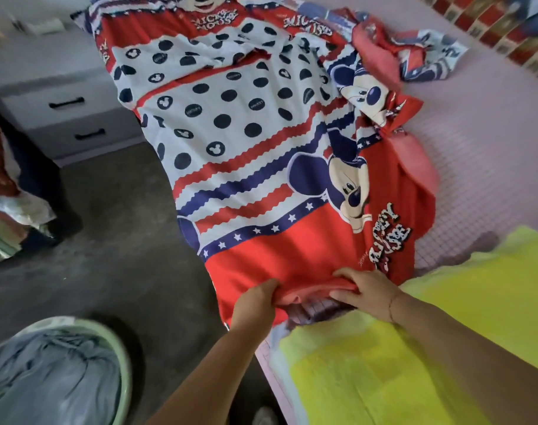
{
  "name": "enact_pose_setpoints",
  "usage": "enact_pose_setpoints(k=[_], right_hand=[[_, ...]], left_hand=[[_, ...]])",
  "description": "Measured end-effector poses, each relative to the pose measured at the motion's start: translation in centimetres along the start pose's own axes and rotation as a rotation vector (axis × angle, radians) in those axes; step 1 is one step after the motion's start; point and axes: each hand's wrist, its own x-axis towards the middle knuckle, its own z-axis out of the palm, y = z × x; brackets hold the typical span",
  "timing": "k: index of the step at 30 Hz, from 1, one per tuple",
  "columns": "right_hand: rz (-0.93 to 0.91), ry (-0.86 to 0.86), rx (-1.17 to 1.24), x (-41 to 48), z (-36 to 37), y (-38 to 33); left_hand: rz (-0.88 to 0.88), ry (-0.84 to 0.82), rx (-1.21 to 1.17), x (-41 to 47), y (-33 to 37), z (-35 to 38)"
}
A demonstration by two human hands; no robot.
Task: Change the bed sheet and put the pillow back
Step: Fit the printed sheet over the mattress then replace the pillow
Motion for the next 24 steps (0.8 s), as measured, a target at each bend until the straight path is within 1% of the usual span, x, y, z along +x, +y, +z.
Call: enact_pose_setpoints(k=[3, 6, 7, 8, 9, 10, 12, 14, 15, 16, 19, 21, 24], right_hand=[[-0.037, 0.001, -0.026, 0.3, 0.4, -0.6], [-0.149, 0.129, -0.053, 1.0, 1.0, -1.9], [-0.183, 0.174, -0.039, 1.3, 1.2, -2.6], [-0.206, 0.184, -0.031, 1.5, 1.3, -3.3], [-0.220, 0.154, -0.035, 1.7, 1.3, -4.0], [-0.220, 0.087, -0.052, 1.7, 1.2, -4.5], [-0.202, -0.105, -0.093, 1.5, 0.4, -5.4], [-0.188, -0.238, -0.095, 1.4, -0.5, -5.5], [-0.190, -0.249, -0.076, 1.5, -0.8, -5.5], [-0.189, -0.217, -0.051, 1.7, -1.0, -5.5], [-0.155, 0.027, -0.021, 3.9, -2.1, -6.2], [-0.165, 0.177, -0.031, 6.1, -3.2, -7.5], [-0.198, 0.281, -0.048, 10.0, -5.1, -10.3]], left_hand=[[-0.001, 0.036, -0.103, -0.1, 1.1, -0.5], [0.054, 0.028, -0.146, -0.1, 2.3, -1.2], [0.071, 0.006, -0.156, -0.1, 2.7, -1.3], [0.083, -0.039, -0.157, -0.1, 2.9, -1.5], [0.091, -0.108, -0.145, -0.1, 3.0, -1.8], [0.096, -0.194, -0.119, -0.1, 2.9, -2.3], [0.096, -0.348, -0.029, -0.1, 2.4, -3.7], [0.052, -0.417, 0.027, 0.1, 1.3, -5.2], [0.018, -0.409, 0.034, 0.2, 0.8, -6.0], [-0.014, -0.363, 0.043, 0.4, 0.3, -6.7], [-0.074, -0.115, 0.102, 1.7, -0.8, -9.0], [-0.105, 0.031, 0.108, 3.1, -1.9, -10.9], [-0.157, 0.150, 0.110, 5.9, -4.0, -13.8]])
